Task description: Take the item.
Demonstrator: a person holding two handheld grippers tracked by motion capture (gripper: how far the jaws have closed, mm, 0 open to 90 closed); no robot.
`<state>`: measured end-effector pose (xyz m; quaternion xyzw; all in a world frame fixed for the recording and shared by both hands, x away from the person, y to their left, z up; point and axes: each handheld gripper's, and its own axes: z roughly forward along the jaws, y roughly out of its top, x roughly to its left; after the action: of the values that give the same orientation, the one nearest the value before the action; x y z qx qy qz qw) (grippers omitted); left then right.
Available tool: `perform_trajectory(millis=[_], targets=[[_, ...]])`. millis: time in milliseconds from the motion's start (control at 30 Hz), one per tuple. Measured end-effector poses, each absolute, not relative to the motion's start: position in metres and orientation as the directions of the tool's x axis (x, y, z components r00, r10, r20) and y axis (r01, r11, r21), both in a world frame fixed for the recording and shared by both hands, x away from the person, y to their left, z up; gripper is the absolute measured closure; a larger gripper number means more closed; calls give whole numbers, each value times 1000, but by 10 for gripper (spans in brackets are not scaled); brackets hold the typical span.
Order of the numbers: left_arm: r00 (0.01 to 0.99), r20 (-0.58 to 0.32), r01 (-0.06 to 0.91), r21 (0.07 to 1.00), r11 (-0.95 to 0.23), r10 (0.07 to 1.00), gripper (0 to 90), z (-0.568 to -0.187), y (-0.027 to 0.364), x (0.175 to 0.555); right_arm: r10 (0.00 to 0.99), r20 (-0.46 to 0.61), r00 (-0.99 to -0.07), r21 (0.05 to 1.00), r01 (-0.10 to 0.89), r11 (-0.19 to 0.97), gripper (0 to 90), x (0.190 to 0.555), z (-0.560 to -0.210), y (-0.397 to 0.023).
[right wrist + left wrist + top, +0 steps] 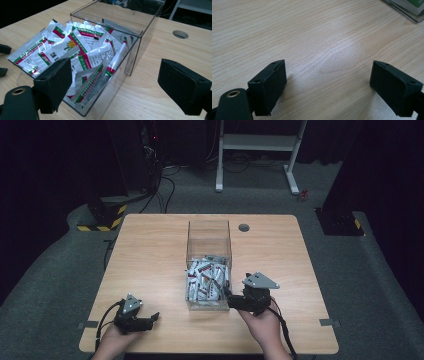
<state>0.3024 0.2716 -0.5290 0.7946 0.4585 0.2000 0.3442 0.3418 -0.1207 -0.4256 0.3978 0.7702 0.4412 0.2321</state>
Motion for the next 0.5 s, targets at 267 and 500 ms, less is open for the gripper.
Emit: perform_trajectory(millis=[267,500], targets=[[503,0,590,730,-344,864,139,-529,271,302,813,-15,-581,871,392,296,131,340,-422,-116],[508,-1,589,730,-347,861,139,-529,271,302,805,-8,-593,866,398,302,131,341,-423,-111]])
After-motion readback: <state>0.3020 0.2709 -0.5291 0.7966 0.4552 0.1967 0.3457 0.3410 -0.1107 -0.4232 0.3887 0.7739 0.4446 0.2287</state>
